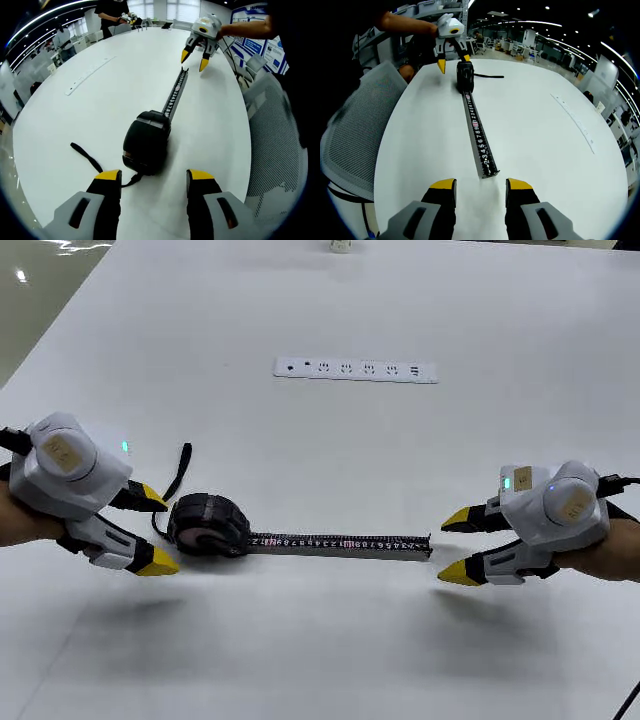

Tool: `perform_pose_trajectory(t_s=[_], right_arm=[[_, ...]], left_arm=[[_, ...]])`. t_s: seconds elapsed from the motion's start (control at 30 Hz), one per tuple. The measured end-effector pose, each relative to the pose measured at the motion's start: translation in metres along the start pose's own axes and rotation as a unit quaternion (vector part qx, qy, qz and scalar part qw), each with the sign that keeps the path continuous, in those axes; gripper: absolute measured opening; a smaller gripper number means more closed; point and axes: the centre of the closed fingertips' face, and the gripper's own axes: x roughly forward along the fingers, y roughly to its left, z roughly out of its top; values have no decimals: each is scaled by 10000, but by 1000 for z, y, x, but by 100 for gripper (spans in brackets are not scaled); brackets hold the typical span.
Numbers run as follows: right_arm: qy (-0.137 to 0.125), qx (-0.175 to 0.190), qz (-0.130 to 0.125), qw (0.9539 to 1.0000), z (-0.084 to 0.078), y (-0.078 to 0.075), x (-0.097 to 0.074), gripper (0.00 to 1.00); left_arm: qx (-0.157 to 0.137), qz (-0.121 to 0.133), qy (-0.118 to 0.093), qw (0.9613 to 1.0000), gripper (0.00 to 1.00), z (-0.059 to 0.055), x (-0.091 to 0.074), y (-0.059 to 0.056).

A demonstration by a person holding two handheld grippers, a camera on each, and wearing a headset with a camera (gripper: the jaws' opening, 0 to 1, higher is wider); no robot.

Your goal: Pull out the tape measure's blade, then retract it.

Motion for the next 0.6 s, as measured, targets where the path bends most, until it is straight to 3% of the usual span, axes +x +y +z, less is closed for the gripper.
perform_pose_trajectory(t_s=[0.6], right_arm=[[-319, 628, -413, 9967, 5, 22, -9, 43]], left_arm=[[-510, 368, -474, 9969, 58, 1, -11, -18]])
